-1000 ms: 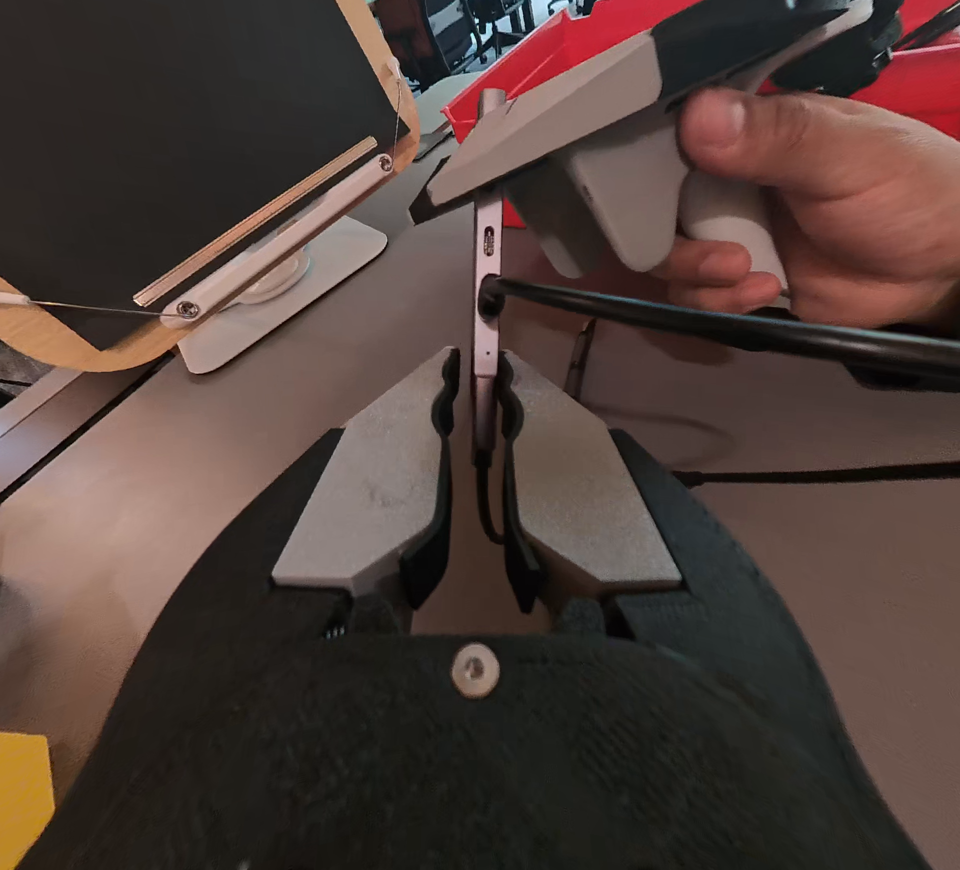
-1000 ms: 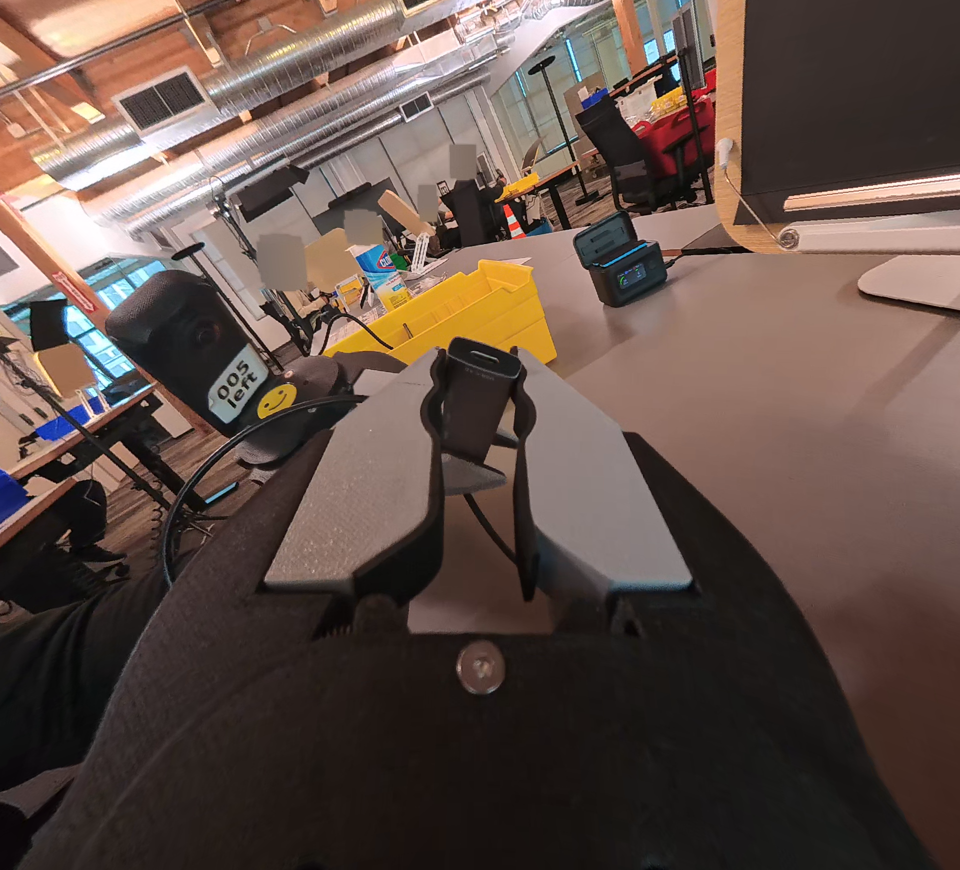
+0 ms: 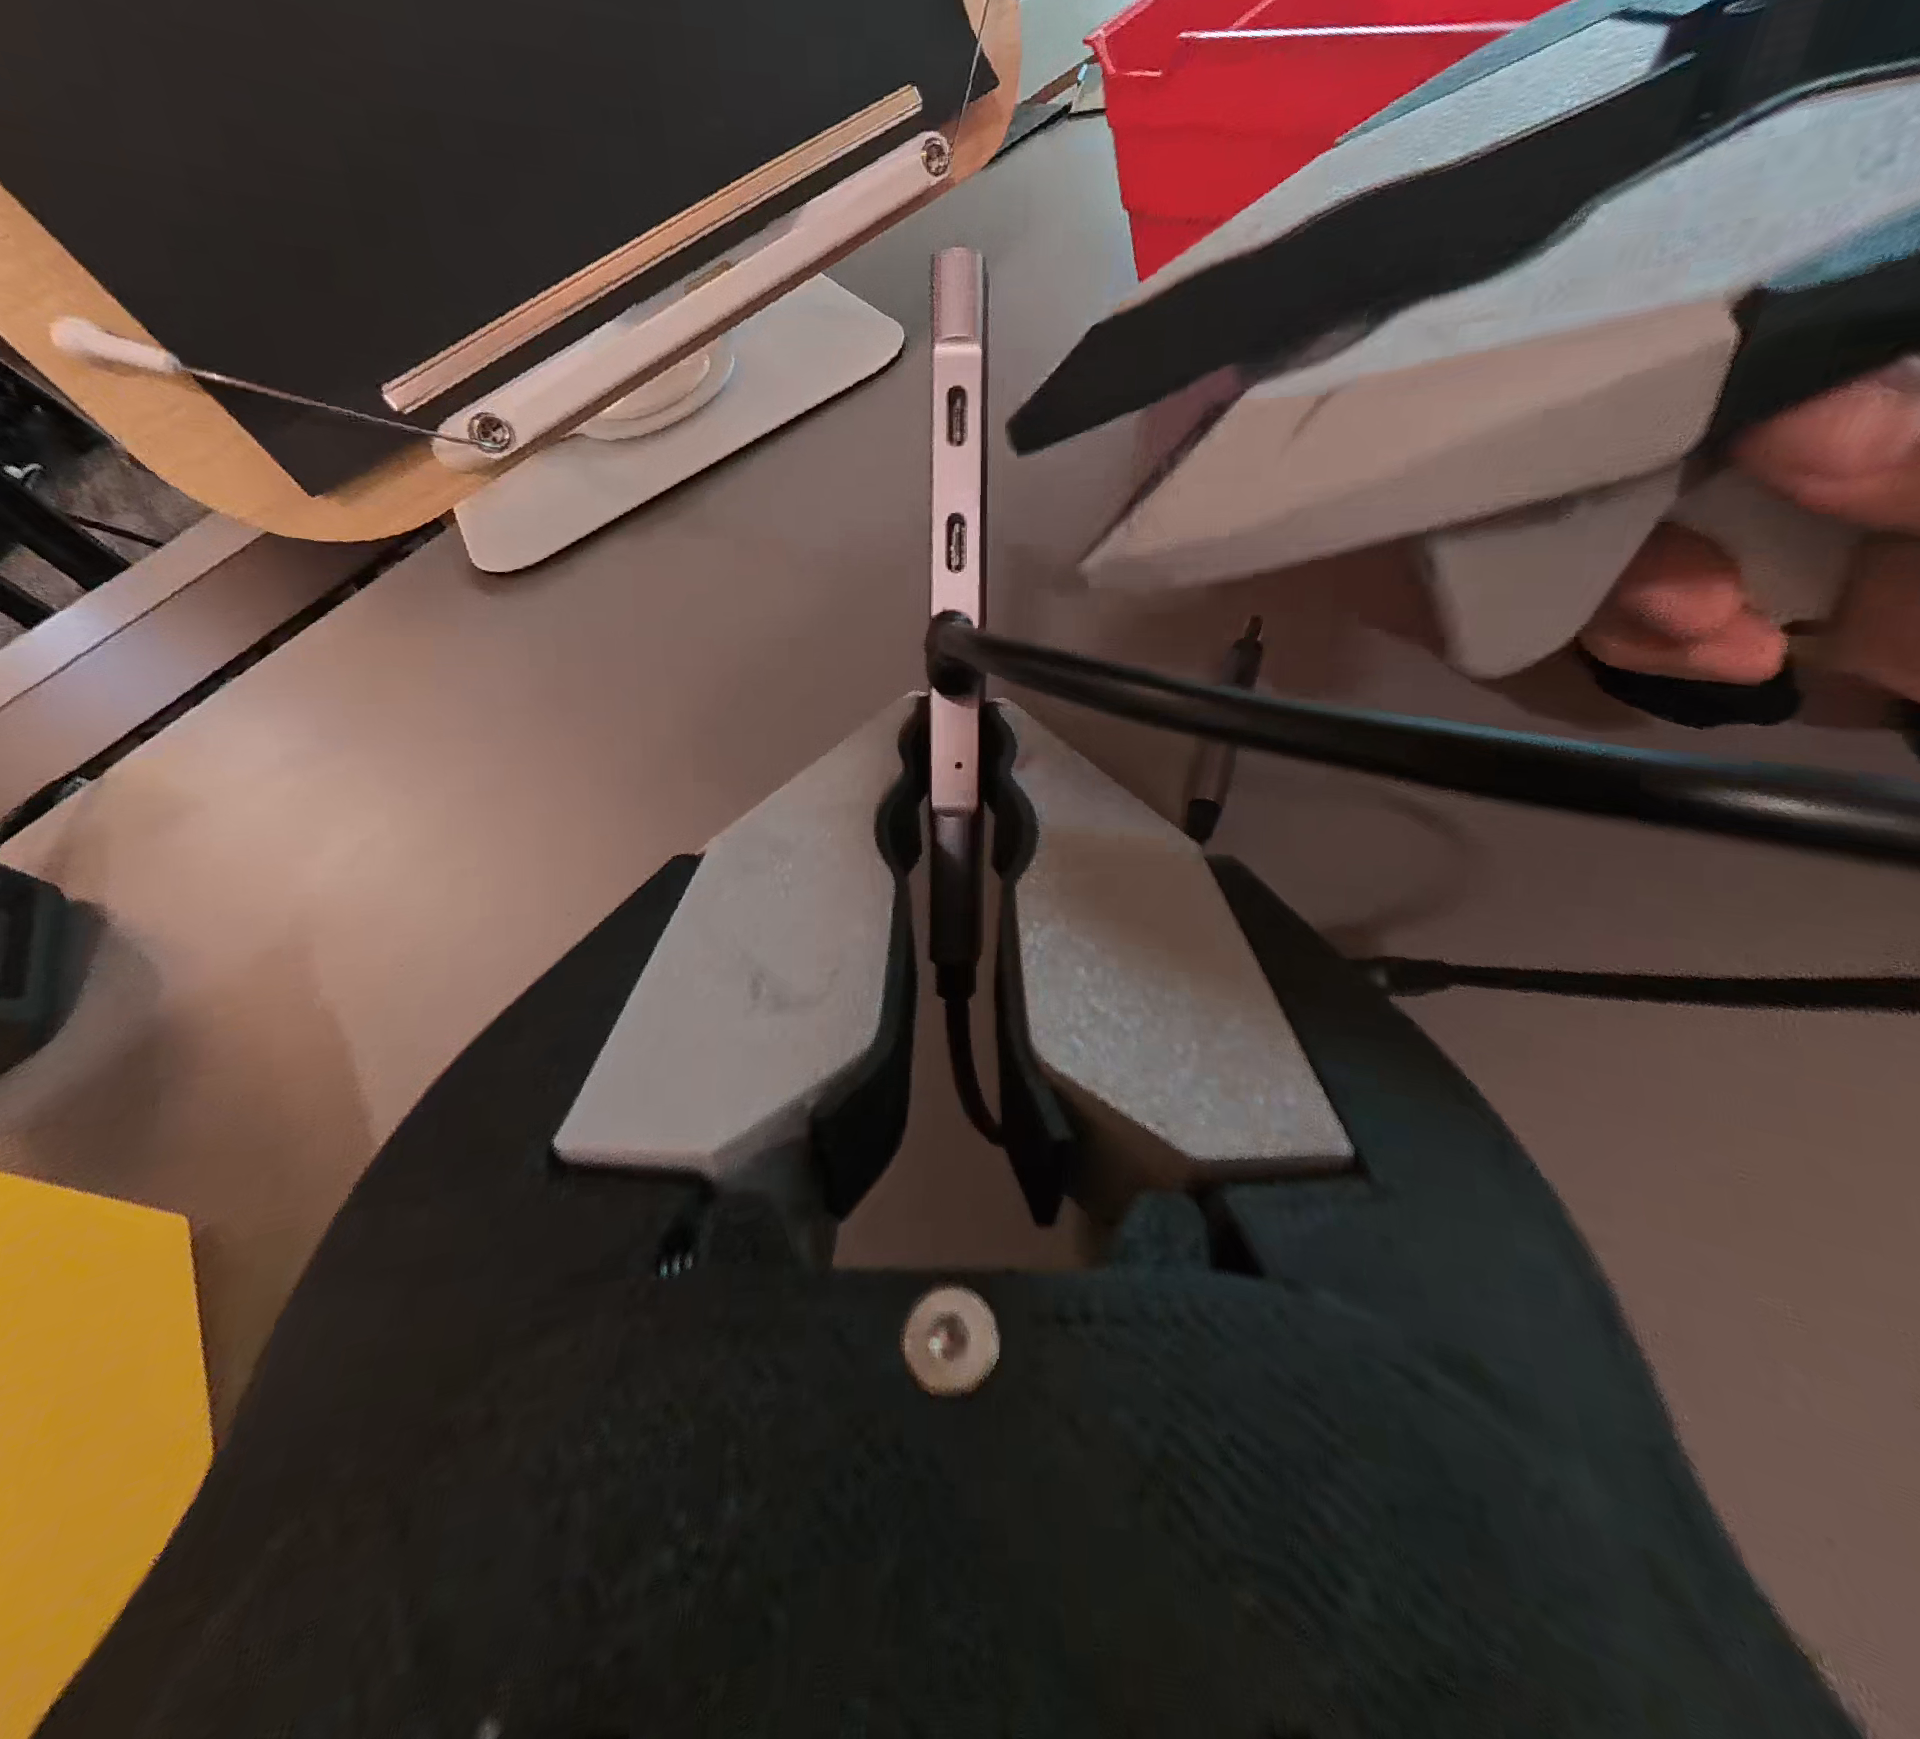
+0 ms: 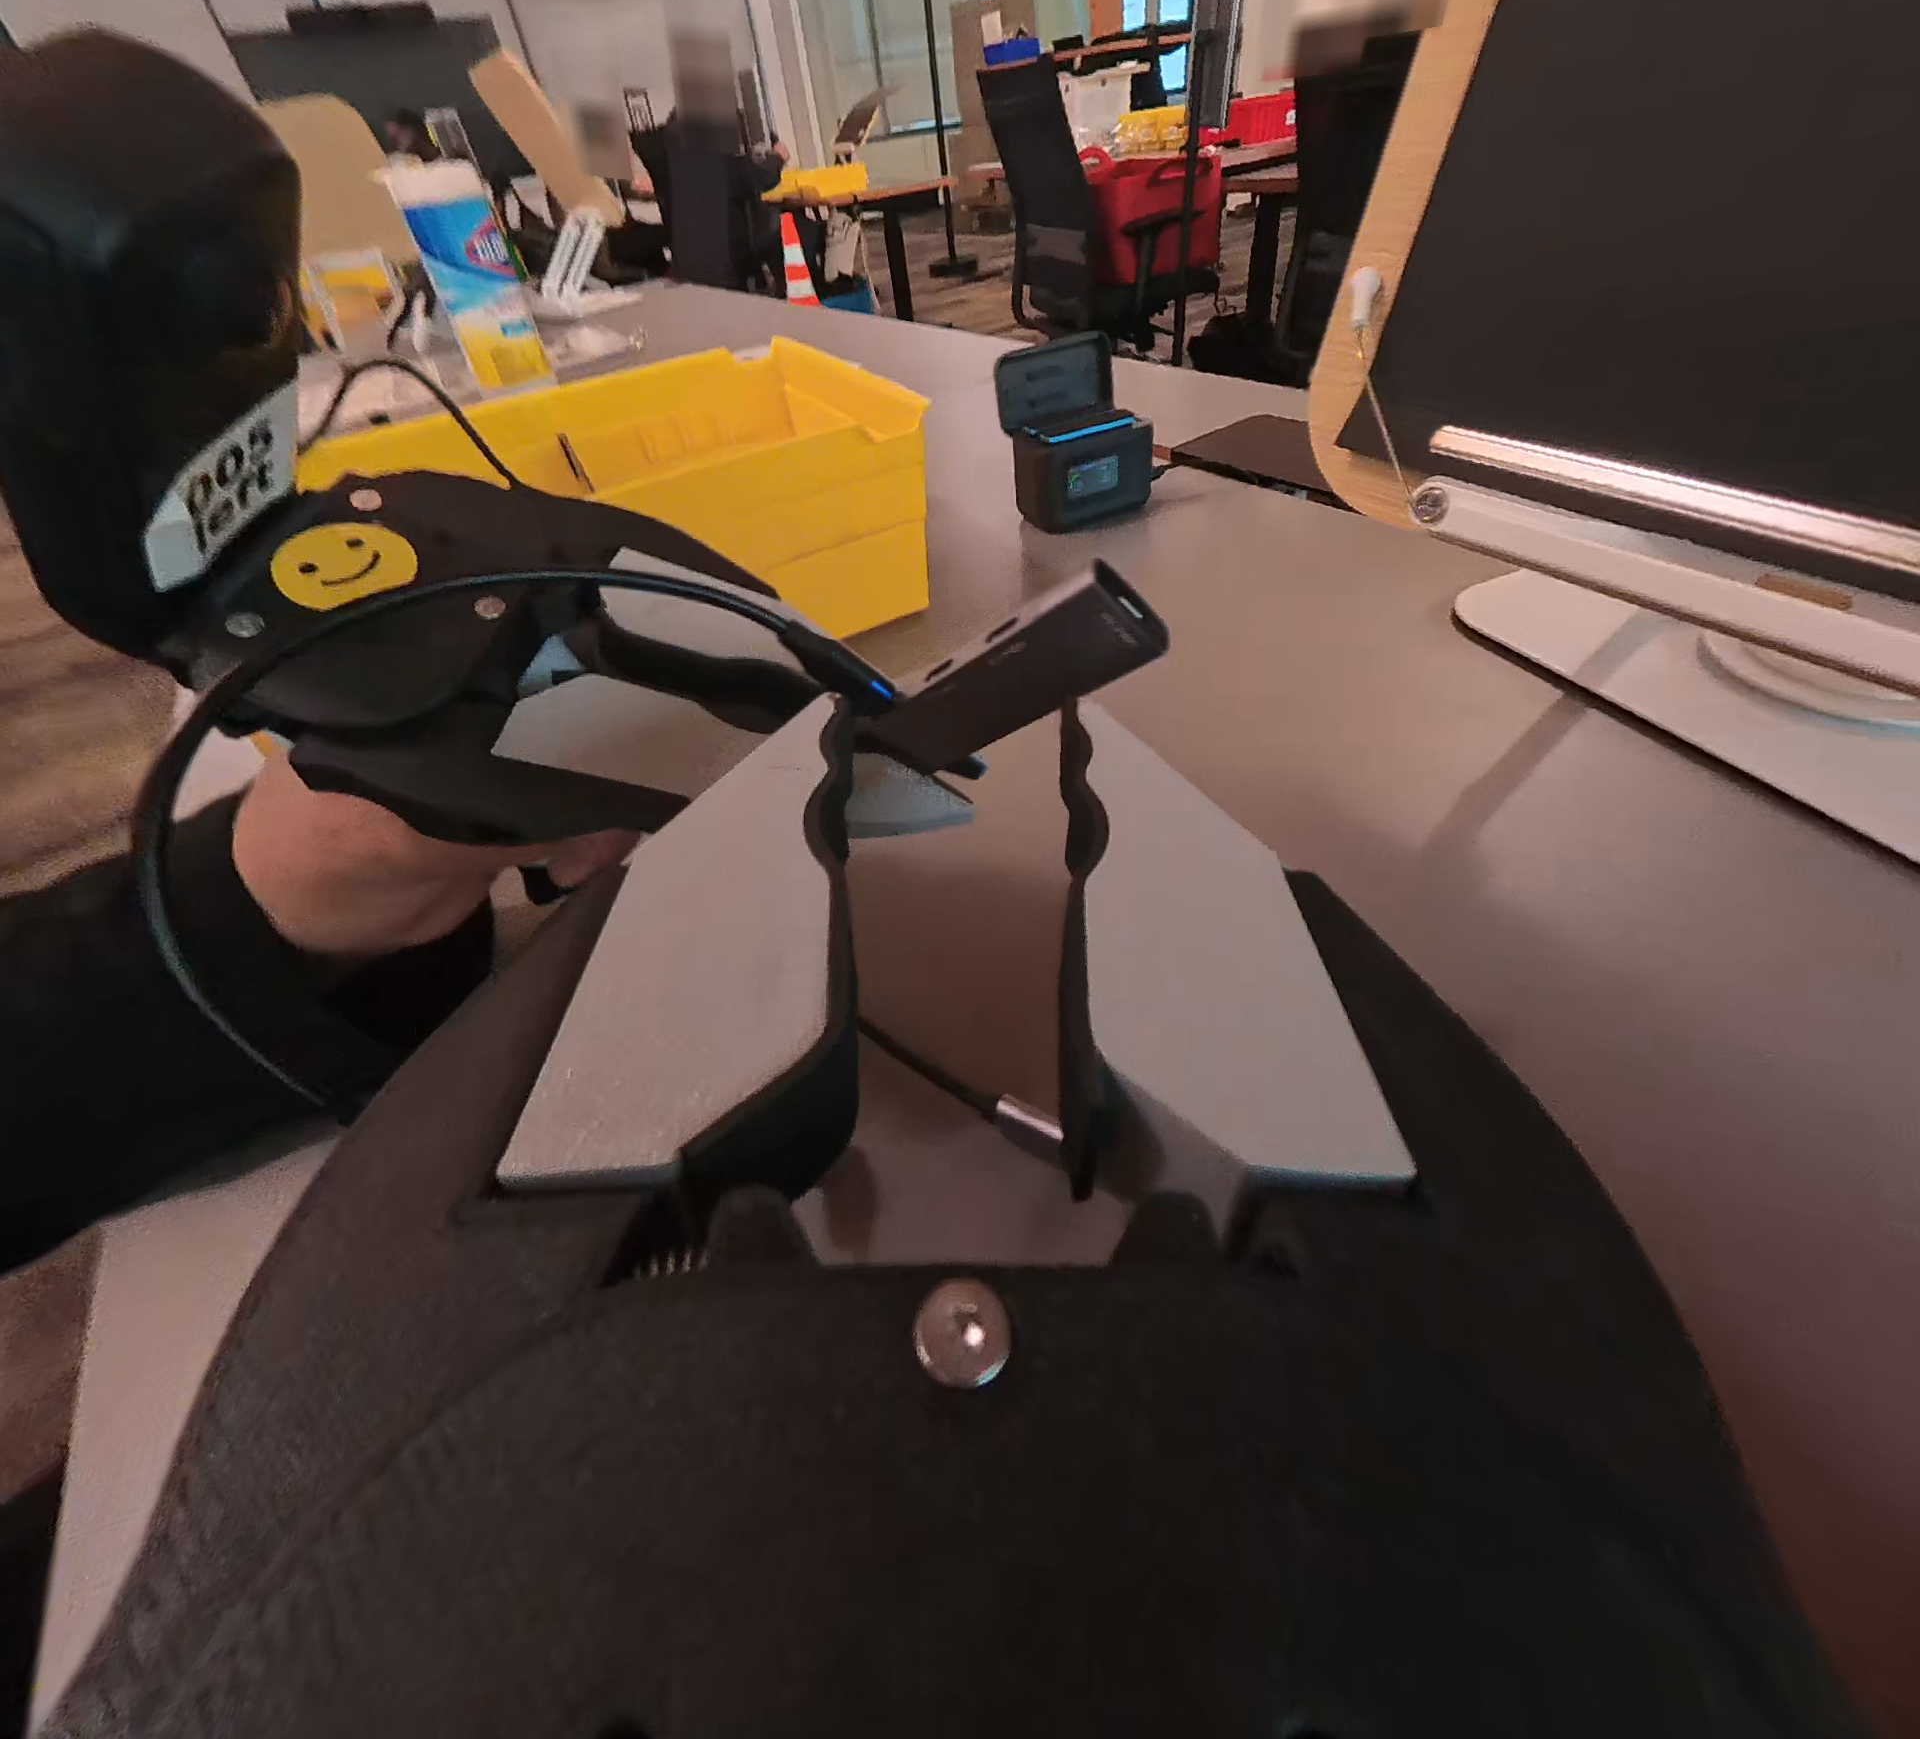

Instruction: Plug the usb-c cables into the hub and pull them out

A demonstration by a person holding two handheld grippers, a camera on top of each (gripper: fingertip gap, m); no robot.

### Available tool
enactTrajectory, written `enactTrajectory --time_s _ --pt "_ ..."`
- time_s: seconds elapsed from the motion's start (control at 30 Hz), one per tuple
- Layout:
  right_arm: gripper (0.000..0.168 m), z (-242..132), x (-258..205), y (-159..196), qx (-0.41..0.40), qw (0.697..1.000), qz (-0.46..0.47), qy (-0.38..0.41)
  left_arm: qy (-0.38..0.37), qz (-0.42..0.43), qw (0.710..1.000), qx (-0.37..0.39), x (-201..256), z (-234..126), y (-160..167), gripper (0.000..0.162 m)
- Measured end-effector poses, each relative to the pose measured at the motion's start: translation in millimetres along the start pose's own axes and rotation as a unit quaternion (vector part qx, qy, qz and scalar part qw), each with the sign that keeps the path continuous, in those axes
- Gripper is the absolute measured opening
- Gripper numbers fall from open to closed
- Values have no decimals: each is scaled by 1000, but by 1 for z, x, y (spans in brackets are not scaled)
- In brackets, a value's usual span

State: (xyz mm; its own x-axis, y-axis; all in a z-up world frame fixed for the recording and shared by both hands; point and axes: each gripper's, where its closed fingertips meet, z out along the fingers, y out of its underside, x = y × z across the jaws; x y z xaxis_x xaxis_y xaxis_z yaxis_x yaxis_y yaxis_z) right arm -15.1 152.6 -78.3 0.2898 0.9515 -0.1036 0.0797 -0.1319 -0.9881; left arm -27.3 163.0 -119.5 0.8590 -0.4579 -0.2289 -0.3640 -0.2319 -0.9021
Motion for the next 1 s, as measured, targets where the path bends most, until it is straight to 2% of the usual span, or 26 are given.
enactTrajectory --time_s 0.13,0.33,0.63,0.8,0.87,1.0 --pt "43 4 -3 6 -19 999 -37 19 -6 15 1000 -11 2 3 3 6" --pt "52 0 1 -2 6 1000 -18 18 2 -1 1000 -28 2 6 10 7" --pt "50 5 -15 1 -1 998 -69 2 20 11 999 -44 12 11 15 7" --pt "31 11 -8 15 -42 991 -120 45 30 62 997 -46 28 12 13 7" --pt "6 13 -7 21 -61 987 -137 51 22 76 995 -54 29 14 15 6" --pt "5 14 -6 23 -67 988 -131 52 24 71 995 -59 29 15 17 6"
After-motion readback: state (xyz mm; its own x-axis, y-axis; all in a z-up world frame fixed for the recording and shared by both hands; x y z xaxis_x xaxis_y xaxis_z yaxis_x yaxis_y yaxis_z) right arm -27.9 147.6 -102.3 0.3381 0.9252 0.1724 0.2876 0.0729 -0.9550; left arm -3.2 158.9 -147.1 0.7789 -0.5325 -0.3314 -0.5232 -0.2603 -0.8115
